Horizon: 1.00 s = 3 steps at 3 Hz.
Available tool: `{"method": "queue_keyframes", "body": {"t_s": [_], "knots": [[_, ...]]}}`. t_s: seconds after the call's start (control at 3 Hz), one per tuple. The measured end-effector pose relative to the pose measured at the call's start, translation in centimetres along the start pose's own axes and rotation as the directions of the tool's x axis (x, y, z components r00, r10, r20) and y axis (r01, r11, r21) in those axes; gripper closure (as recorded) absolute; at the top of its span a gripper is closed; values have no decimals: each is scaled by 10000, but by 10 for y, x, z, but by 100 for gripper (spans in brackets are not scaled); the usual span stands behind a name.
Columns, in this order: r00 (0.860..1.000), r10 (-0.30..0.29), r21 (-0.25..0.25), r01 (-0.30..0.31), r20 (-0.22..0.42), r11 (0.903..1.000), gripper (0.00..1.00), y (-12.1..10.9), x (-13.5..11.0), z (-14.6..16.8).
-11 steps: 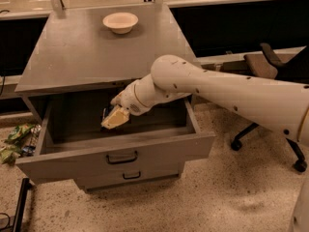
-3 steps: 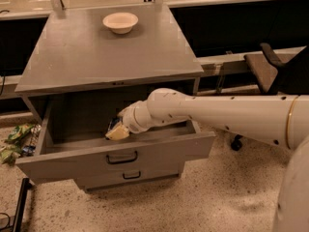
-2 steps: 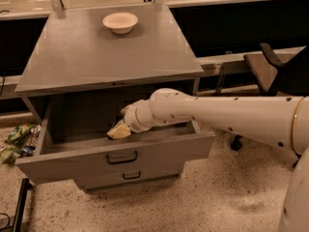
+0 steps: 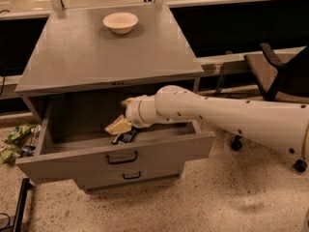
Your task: Place rxbar blueberry into top drawer
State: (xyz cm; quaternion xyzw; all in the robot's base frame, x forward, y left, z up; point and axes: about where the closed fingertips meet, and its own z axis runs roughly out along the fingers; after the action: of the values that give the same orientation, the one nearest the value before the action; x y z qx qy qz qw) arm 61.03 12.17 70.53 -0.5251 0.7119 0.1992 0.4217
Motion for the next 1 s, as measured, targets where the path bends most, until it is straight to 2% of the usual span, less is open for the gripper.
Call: {"method": "queue_keyframes", "body": {"t_s": [0.33, 0.67, 1.0], "knots": [[9982, -206, -95, 212, 568, 9997, 55, -4, -21, -8], [9898, -621, -59, 634, 1280, 9980, 78, -15, -51, -29], [9692, -916, 131, 910, 2285, 9958, 99, -29, -78, -58]]}}
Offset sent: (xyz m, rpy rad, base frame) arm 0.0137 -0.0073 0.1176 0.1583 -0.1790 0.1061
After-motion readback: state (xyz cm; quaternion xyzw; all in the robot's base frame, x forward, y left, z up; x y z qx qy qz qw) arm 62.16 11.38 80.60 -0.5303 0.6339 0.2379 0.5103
